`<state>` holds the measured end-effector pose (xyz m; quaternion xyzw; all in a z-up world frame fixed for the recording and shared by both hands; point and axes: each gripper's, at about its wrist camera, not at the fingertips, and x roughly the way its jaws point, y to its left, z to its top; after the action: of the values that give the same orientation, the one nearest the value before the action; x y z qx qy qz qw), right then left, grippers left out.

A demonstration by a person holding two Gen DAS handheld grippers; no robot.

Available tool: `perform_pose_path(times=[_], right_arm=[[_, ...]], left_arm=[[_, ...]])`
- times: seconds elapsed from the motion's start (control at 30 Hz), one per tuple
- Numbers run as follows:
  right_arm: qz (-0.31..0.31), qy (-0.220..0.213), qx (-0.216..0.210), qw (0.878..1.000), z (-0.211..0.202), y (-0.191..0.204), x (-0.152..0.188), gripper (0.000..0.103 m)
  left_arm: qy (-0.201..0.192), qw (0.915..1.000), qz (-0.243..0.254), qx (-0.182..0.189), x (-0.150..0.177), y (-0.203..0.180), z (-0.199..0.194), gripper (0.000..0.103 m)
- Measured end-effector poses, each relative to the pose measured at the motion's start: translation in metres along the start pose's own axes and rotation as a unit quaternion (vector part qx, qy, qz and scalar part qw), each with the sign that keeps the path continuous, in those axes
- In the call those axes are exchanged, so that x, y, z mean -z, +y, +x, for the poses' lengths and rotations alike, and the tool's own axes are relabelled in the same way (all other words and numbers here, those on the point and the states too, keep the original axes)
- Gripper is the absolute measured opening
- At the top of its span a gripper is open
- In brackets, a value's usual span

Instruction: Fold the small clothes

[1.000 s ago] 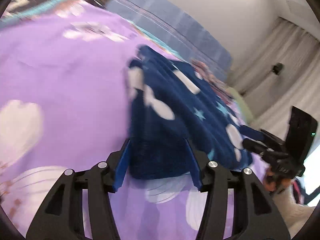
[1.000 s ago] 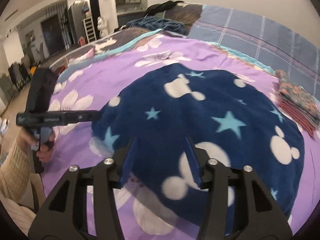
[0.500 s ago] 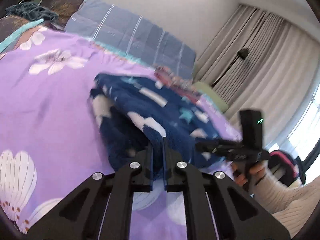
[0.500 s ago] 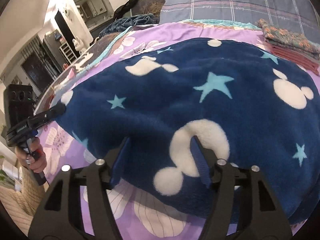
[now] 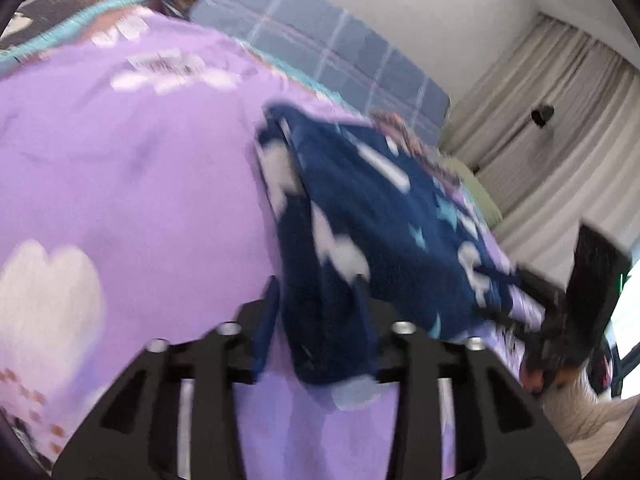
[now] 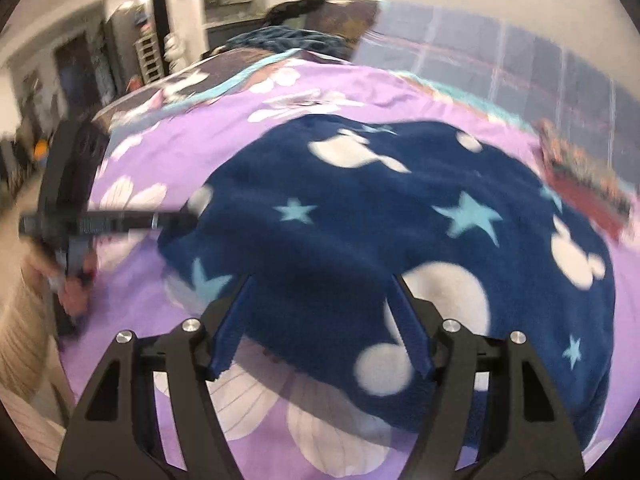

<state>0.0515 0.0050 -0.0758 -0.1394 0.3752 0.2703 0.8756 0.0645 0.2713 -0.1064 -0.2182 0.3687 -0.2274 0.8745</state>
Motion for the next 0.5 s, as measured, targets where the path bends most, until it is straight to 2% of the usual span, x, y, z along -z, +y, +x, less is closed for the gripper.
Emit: perform_pose_path(times=[0.07, 0.1, 0.17, 0.23, 0.27, 0.3, 0.37, 0.43, 0.47, 0.5], right_arm=[[-0.038, -0.001, -0.004, 0.999, 0.002, 0.018, 0.003, 0.069], [-0.065, -0.004, -0.002, 0.998, 0.006, 0.032, 0.005, 0.069], [-0.106, -0.005, 0.009, 0.994, 0.014, 0.052, 0.008, 0.069], [-0.150, -0.003, 0.025, 0.988, 0.025, 0.073, 0.010, 0.069], [-0.169, -0.005, 0.032, 0.985, 0.030, 0.083, 0.010, 0.069], [-0.180, -0.008, 0.037, 0.983, 0.032, 0.089, 0.009, 0.069], [-0.209, -0.013, 0.055, 0.976, 0.040, 0.102, 0.008, 0.071], [-0.240, -0.008, 0.090, 0.967, 0.053, 0.112, 0.009, 0.075], [-0.264, -0.006, 0.121, 0.957, 0.062, 0.119, 0.011, 0.075], [-0.280, -0.009, 0.137, 0.950, 0.067, 0.123, 0.012, 0.075]], left_arm=[[-0.019, 0.9997, 0.003, -0.016, -0.017, 0.003, -0.006, 0.047], [-0.021, 0.9996, 0.005, -0.017, -0.025, 0.004, -0.006, 0.053], [-0.016, 0.9997, 0.009, -0.016, -0.043, 0.006, 0.005, 0.057], [0.015, 0.9998, 0.008, -0.011, -0.062, 0.007, 0.031, 0.062], [0.027, 0.9996, 0.008, -0.006, -0.067, 0.008, 0.039, 0.071], [0.041, 0.9992, 0.006, -0.004, -0.074, 0.008, 0.054, 0.073], [0.068, 0.9976, -0.005, -0.011, -0.090, 0.017, 0.085, 0.074], [0.095, 0.9946, -0.036, 0.021, -0.101, 0.029, 0.110, 0.074], [0.097, 0.9923, -0.064, 0.043, -0.107, 0.038, 0.122, 0.073], [0.095, 0.9911, -0.075, 0.055, -0.111, 0.043, 0.128, 0.050]])
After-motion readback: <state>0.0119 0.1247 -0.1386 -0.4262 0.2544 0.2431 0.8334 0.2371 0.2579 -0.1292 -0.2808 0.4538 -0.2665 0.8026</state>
